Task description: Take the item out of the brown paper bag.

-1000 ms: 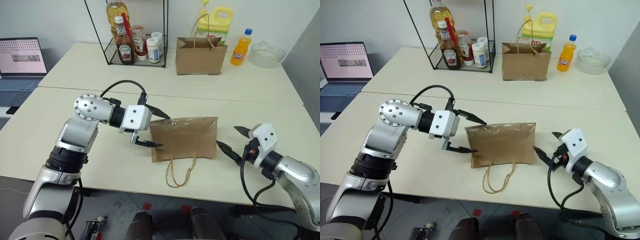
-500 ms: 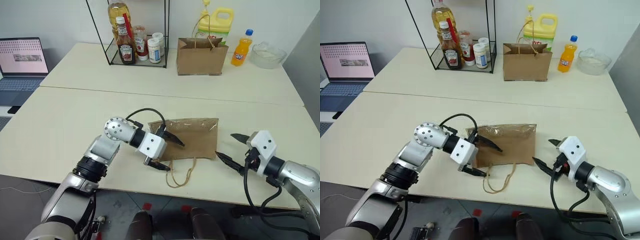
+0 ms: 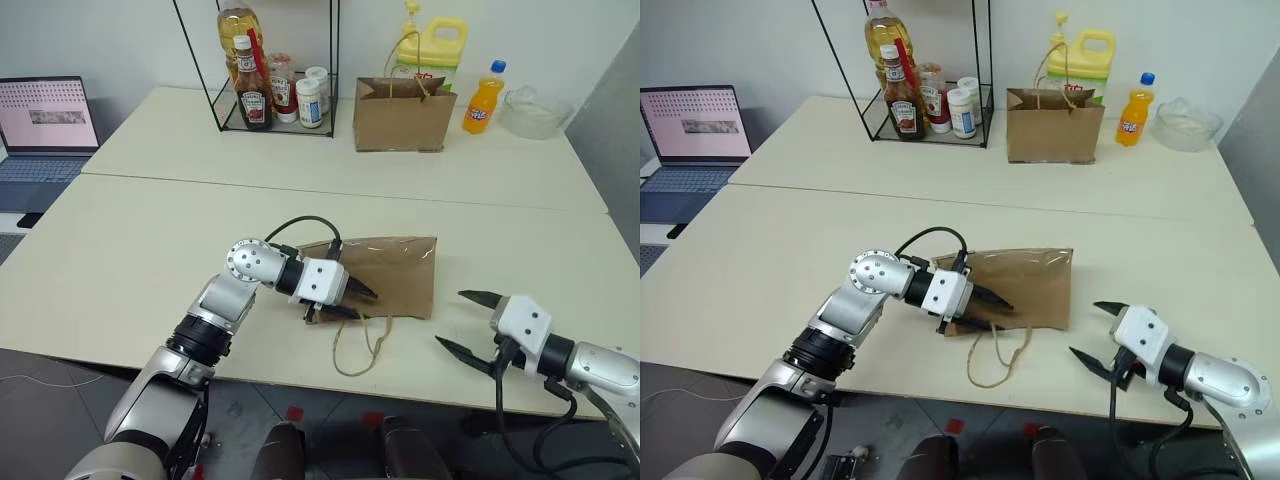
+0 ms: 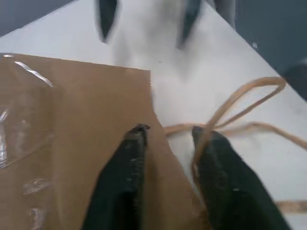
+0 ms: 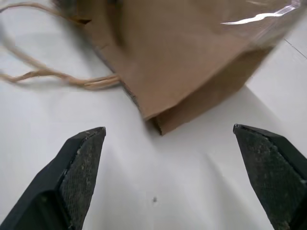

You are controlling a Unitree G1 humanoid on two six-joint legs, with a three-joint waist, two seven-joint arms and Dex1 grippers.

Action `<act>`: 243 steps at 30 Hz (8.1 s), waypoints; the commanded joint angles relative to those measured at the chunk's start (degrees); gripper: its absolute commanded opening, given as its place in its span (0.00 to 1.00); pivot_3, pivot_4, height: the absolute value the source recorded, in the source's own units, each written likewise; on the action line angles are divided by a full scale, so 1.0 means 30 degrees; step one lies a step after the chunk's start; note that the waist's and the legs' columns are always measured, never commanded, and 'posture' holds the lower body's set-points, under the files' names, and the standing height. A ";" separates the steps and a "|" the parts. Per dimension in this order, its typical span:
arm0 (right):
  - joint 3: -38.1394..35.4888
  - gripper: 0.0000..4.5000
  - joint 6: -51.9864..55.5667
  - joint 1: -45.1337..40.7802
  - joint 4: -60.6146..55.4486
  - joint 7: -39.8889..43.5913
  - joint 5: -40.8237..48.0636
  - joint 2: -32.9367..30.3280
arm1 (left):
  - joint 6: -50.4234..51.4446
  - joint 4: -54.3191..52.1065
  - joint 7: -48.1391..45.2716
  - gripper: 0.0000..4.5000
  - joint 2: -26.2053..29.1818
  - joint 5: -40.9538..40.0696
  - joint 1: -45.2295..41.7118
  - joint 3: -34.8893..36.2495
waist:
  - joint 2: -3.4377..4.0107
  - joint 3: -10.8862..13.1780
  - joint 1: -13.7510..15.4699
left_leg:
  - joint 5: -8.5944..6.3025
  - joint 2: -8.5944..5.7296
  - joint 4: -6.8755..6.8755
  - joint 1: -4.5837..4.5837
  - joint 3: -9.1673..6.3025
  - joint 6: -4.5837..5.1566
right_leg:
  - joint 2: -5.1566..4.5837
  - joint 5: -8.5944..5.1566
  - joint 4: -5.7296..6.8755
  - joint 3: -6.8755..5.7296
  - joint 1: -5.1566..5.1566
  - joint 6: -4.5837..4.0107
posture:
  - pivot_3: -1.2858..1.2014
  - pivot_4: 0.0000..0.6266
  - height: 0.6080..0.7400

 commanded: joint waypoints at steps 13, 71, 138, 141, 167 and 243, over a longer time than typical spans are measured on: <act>0.4474 1.00 -1.8932 -0.3548 0.9018 0.0869 -0.5558 -0.0494 | 1.0024 -0.4584 0.4394 0.00 0.0128 -0.3592 0.0619 0.2909 | -0.0018 0.0011 0.0020 | -0.0005 0.0005 -0.0021 0.0152 0.0001 0.0002 | -0.0010 0.0001 -0.0144 -0.0016 0.0222 0.0004 | 0.52 0.24 1.00; 0.9645 0.00 -2.1443 -0.9328 1.5782 -0.3204 -0.9783 0.1270 | 1.2173 -0.2640 0.6888 0.00 0.0358 -0.5074 -0.3220 0.5423 | -0.0083 0.0012 -0.0148 | -0.0008 0.0009 -0.0059 0.0413 0.0006 0.0001 | -0.0016 0.0002 -0.0210 -0.0004 0.0476 0.0002 | 0.52 0.24 1.00; 0.7717 0.01 0.5482 -1.3465 0.4698 -0.7079 0.2794 0.6302 | 1.3002 -0.2001 0.7467 0.00 -0.0572 -0.6259 -0.5062 0.6366 | -0.0096 0.0022 0.0384 | -0.0004 -0.0003 -0.0061 0.0032 -0.0122 -0.0012 | 0.0009 0.0042 -0.0428 -0.0081 0.0279 0.0068 | 0.52 0.24 1.00; 0.8147 0.01 0.5898 -1.3546 0.4369 -0.7643 0.0536 0.5759 | 1.3009 -0.2137 0.7541 0.00 -0.0703 -0.6315 -0.4933 0.6336 | -0.0095 0.0022 0.0333 | 0.0019 0.0001 -0.0061 -0.0015 -0.0122 -0.0051 | 0.0014 0.0042 -0.0388 -0.0077 0.0207 0.0068 | 0.52 0.24 1.00; 1.1371 0.99 0.3817 -1.5738 0.8292 -0.3602 -0.9294 0.3861 | 1.2725 -0.2420 0.7741 0.00 -0.0989 -0.6454 -0.4650 0.6342 | -0.0096 0.0022 0.0278 | 0.0032 -0.0001 -0.0034 -0.0045 -0.0117 -0.0071 | 0.0011 0.0043 -0.0338 -0.0076 0.0173 0.0067 | 0.52 0.24 1.00; 0.1453 0.99 0.7817 -1.0393 0.7358 0.1408 -0.2934 -0.3834 | 1.1659 -0.1561 0.9030 0.00 -0.1125 -0.4909 -0.4634 0.6014 | -0.0033 0.0047 0.0336 | 0.0029 -0.0016 -0.0012 -0.0062 -0.0040 -0.0056 | -0.0008 0.0044 -0.0346 -0.0007 0.0173 0.0067 | 0.52 0.24 1.00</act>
